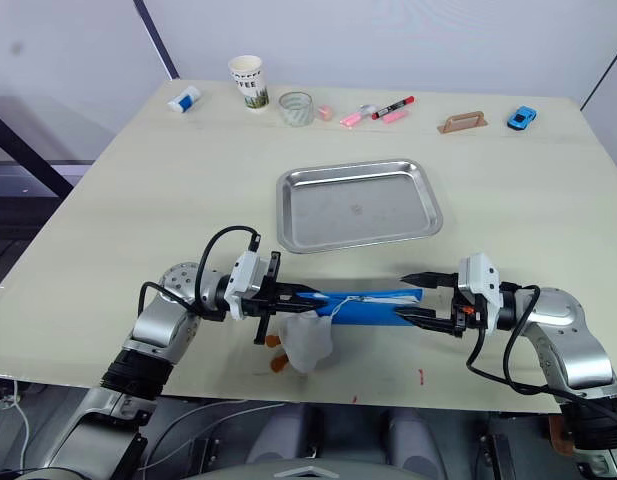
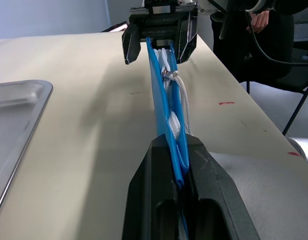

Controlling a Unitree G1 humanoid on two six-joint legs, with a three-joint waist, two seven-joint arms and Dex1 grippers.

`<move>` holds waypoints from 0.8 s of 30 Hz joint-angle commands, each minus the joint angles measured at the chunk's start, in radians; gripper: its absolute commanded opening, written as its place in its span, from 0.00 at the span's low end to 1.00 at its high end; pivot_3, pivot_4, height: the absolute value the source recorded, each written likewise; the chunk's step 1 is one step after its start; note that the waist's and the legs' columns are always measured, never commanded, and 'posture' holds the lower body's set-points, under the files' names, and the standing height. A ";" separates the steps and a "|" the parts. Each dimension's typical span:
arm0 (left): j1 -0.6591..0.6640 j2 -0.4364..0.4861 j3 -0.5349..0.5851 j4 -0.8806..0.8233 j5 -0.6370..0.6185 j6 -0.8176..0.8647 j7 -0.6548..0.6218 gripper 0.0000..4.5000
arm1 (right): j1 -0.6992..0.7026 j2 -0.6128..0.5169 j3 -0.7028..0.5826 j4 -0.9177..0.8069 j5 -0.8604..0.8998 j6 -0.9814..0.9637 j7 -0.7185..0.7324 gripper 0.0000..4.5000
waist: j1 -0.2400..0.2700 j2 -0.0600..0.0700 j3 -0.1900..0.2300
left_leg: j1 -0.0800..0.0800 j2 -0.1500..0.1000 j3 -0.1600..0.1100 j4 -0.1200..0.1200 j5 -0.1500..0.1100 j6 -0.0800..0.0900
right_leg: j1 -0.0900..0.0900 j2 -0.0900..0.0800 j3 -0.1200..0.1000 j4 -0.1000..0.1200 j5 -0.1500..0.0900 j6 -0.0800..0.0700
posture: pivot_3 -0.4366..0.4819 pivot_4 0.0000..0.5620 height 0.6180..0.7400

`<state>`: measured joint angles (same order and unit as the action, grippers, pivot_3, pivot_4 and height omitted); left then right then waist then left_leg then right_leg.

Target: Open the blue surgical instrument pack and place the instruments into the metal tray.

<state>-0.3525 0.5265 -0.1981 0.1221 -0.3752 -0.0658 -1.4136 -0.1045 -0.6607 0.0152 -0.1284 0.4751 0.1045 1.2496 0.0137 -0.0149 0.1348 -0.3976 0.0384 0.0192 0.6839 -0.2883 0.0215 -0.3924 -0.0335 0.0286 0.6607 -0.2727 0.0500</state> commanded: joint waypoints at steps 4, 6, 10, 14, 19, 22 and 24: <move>0.006 0.017 0.000 -0.012 0.015 0.006 -0.002 0.00 | -0.018 0.005 0.009 0.005 -0.013 -0.050 0.023 0.67 | 0.000 0.000 0.000 | 0.000 0.000 0.000 0.000 0.000 0.000 | 0.000 0.000 0.000 0.000 0.000 0.000 | 0.48 0.27 1.00; 0.014 0.020 0.002 -0.019 0.013 0.006 0.000 0.00 | -0.017 0.010 0.010 0.010 -0.017 -0.064 0.022 0.67 | 0.000 0.000 0.000 | 0.000 0.000 0.000 0.000 0.000 0.000 | 0.000 0.000 0.000 0.000 0.000 0.000 | 0.48 0.27 1.00; 0.024 0.026 0.004 -0.028 0.013 0.004 0.000 0.00 | -0.022 0.022 0.004 0.020 -0.018 -0.080 0.019 0.67 | 0.000 0.000 0.000 | 0.000 0.000 0.000 0.000 0.000 0.000 | 0.000 0.000 0.000 0.000 0.000 0.000 | 0.48 0.27 1.00; 0.021 0.027 0.004 -0.025 0.014 0.003 0.002 0.00 | -0.033 0.030 0.006 0.031 -0.017 -0.084 0.021 0.30 | 0.000 0.000 0.000 | 0.000 0.000 0.000 0.000 0.000 0.000 | 0.000 0.000 0.000 0.000 0.000 0.000 | 0.48 0.27 1.00; 0.006 0.023 0.001 -0.015 0.015 0.004 0.007 0.00 | -0.034 0.039 0.011 0.033 -0.021 -0.089 0.029 0.01 | 0.000 0.000 0.000 | 0.000 0.000 0.000 0.000 0.000 0.000 | 0.000 0.000 0.000 0.000 0.000 0.000 | 0.48 0.27 1.00; 0.001 0.021 0.003 -0.008 0.012 0.010 0.009 0.00 | -0.034 0.043 0.013 0.032 -0.022 -0.090 0.028 0.01 | 0.000 0.000 0.000 | 0.000 0.000 0.000 0.000 0.000 0.000 | 0.000 0.000 0.000 0.000 0.000 0.000 | 0.48 0.27 1.00; -0.003 0.024 0.011 -0.012 -0.005 0.044 0.012 0.00 | -0.035 0.045 0.014 0.033 -0.023 -0.091 0.027 0.01 | 0.000 0.000 0.000 | 0.000 0.000 0.000 0.000 0.000 0.000 | 0.000 0.000 0.000 0.000 0.000 0.000 | 0.48 0.27 1.00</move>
<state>-0.3492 0.5360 -0.1960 0.1109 -0.3786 -0.0463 -1.3988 -0.1199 -0.6207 0.0334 -0.0807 0.4459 0.0311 1.2804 0.0132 -0.0148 0.1349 -0.3974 0.0385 0.0192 0.6839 -0.2883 0.0214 -0.3924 -0.0334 0.0286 0.6611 -0.2727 0.0500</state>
